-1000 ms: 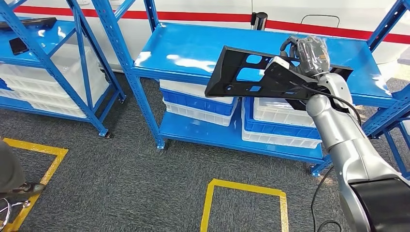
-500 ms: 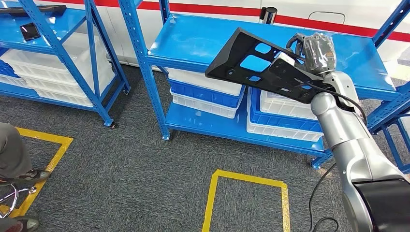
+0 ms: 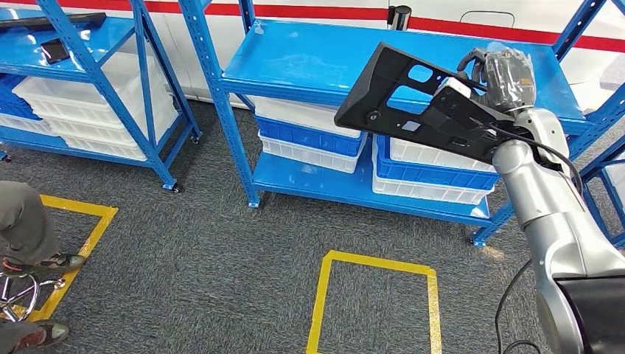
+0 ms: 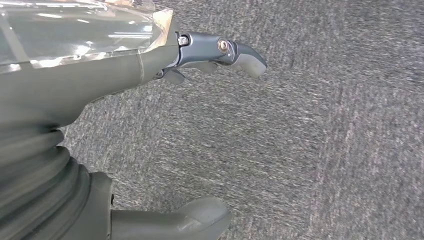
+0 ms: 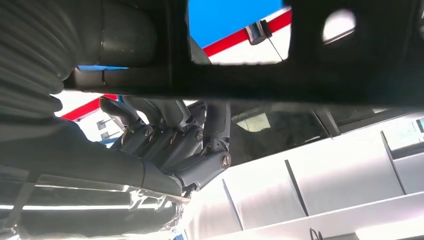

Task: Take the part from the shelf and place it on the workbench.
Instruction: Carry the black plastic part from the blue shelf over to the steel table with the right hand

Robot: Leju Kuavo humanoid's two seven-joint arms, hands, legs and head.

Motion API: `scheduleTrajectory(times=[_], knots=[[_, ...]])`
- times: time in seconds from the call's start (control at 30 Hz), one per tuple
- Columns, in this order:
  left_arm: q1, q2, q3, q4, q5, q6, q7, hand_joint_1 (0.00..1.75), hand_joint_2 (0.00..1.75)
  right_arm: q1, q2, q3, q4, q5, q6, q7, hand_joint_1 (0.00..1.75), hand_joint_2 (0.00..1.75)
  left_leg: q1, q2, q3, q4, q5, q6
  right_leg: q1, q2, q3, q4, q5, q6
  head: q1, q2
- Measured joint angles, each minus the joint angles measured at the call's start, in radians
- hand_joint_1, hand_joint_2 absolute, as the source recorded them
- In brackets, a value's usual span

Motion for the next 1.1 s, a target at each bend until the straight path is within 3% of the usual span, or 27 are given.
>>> scheduleTrajectory(times=[0.03,0.27,0.33,0.4,0.43,0.5,0.53,0.57,0.6,0.63,0.7,0.73,0.8,0.87,0.9,0.93,0.97,1.03,1.1], knots=[[0.0,0.0,0.0,0.0,0.0,0.0,0.0,0.0,1.75,0.0,-0.001,0.0,-0.001,0.0,0.0,0.0,1.73,1.75,0.001,0.0,0.013,-0.018,0.008,0.0,0.0,0.0,-0.001,0.0,0.001,0.001,0.0,0.0],[0.0,0.0,0.0,0.0,0.0,0.0,0.0,0.0,1.75,0.0,-0.002,-0.001,-0.001,0.0,0.0,0.0,1.73,1.75,0.002,0.0,0.029,-0.04,0.015,0.0,-0.001,0.0,-0.002,0.0,0.002,0.002,0.0,0.0],[-0.003,0.002,0.0,0.0,-0.001,0.0,0.001,0.0,1.75,-0.001,-0.008,-0.005,-0.008,0.0,0.004,0.0,1.73,1.75,0.001,-0.002,0.096,-0.139,0.027,0.003,0.002,0.0,-0.009,0.002,0.008,0.011,0.0,0.0],[-0.006,0.003,0.0,0.0,-0.003,0.0,0.005,0.0,1.75,-0.003,-0.016,-0.01,-0.015,0.0,0.013,0.001,1.73,1.75,-0.005,-0.004,0.143,-0.226,0.038,0.014,0.005,0.0,-0.02,0.003,0.022,0.032,0.0,0.0],[-0.007,0.002,0.0,0.0,-0.003,0.0,0.006,0.0,1.75,-0.003,-0.021,-0.011,-0.015,0.0,0.018,0.001,1.73,1.75,-0.009,-0.003,0.132,-0.232,0.049,0.031,0.005,0.0,-0.036,0.024,0.007,0.037,0.003,0.0],[-0.009,0.002,0.0,0.0,-0.004,0.0,0.005,0.0,1.75,0.003,-0.035,-0.013,-0.016,0.0,0.026,0.002,1.73,1.75,-0.019,-0.001,0.09,-0.242,0.087,0.067,0.006,0.002,-0.083,0.158,-0.062,0.045,0.007,0.0],[-0.01,0.001,0.0,0.0,-0.007,0.0,0.004,0.0,1.75,0.007,-0.043,-0.015,-0.018,0.0,0.029,0.002,1.73,1.75,-0.023,0.0,0.061,-0.241,0.111,0.075,0.008,0.002,-0.054,0.16,-0.092,0.044,0.008,0.0],[-0.01,0.001,0.0,0.0,-0.01,0.0,0.003,0.0,1.75,0.011,-0.05,-0.016,-0.021,0.0,0.03,0.003,1.73,1.75,-0.027,0.0,0.037,-0.237,0.131,0.071,0.013,0.003,-0.017,0.139,-0.101,0.047,0.008,0.0],[-0.01,0.0,0.0,0.0,-0.013,0.0,0.003,0.0,1.75,0.014,-0.055,-0.017,-0.024,0.0,0.03,0.003,1.73,1.75,-0.03,0.0,0.02,-0.232,0.146,0.063,0.017,0.004,0.035,0.068,-0.085,0.05,0.008,0.0],[-0.009,0.0,0.0,0.0,-0.015,0.0,0.004,0.0,1.75,0.014,-0.059,-0.018,-0.027,0.0,0.03,0.003,1.73,1.75,-0.031,-0.001,0.01,-0.229,0.157,0.057,0.021,0.004,0.072,0.007,-0.079,0.044,0.007,0.0],[-0.008,0.0,0.0,0.0,-0.016,0.0,0.006,0.0,1.75,0.018,-0.063,-0.019,-0.029,0.0,0.031,0.003,1.73,1.75,-0.031,-0.001,0.004,-0.228,0.165,0.048,0.016,0.002,0.061,0.006,-0.069,0.027,0.007,0.0],[-0.006,0.001,0.0,0.0,-0.017,0.0,0.007,0.0,1.75,0.019,-0.064,-0.019,-0.03,0.0,0.032,0.003,1.73,1.75,-0.029,-0.001,-0.003,-0.217,0.15,0.043,0.012,0.001,0.055,0.006,-0.06,0.017,0.006,0.0],[-0.005,0.001,0.0,0.0,-0.018,0.0,0.008,0.0,1.75,0.021,-0.064,-0.02,-0.033,0.0,0.033,0.004,1.73,1.75,-0.023,-0.001,-0.029,-0.141,0.069,0.03,0.005,-0.001,0.04,0.005,-0.042,-0.003,0.005,0.0],[-0.005,0.001,0.0,0.0,-0.019,0.0,0.008,0.0,1.75,0.022,-0.065,-0.02,-0.036,0.0,0.034,0.004,1.73,1.75,-0.017,-0.001,-0.06,-0.016,-0.018,0.019,0.009,-0.001,0.019,0.007,-0.024,-0.012,0.004,0.0],[-0.005,0.001,0.0,0.0,-0.02,0.0,0.008,0.0,1.75,0.024,-0.066,-0.021,-0.037,0.0,0.034,0.005,1.73,1.75,-0.015,-0.001,-0.065,0.032,-0.033,0.015,0.01,0.0,0.009,0.007,-0.016,-0.012,0.004,0.0],[-0.005,0.0,0.0,0.0,-0.021,0.0,0.007,0.0,1.75,0.026,-0.068,-0.022,-0.037,0.0,0.033,0.005,1.73,1.75,-0.013,0.0,-0.057,0.05,-0.028,0.013,0.01,0.0,-0.001,0.008,-0.009,-0.01,0.003,0.0],[-0.005,0.0,0.0,0.0,-0.023,0.0,0.006,0.0,1.75,0.03,-0.071,-0.024,-0.038,0.0,0.033,0.006,1.73,1.75,-0.011,0.0,-0.032,0.034,-0.008,0.013,0.01,0.0,-0.01,0.01,-0.002,-0.007,0.003,0.0],[-0.008,0.0,0.0,0.0,-0.029,-0.001,0.005,0.0,1.75,0.038,-0.081,-0.029,-0.044,0.0,0.031,0.006,1.73,1.75,-0.009,-0.001,0.06,-0.08,0.026,0.017,0.011,-0.001,-0.024,0.013,0.007,0.003,0.003,0.0],[-0.011,0.001,0.0,0.0,-0.033,-0.002,0.005,0.0,1.75,0.041,-0.092,-0.036,-0.053,-0.001,0.03,0.006,1.73,1.75,-0.013,-0.003,0.132,-0.189,0.026,0.024,0.013,-0.003,-0.033,0.016,0.017,0.016,0.004,0.0]])
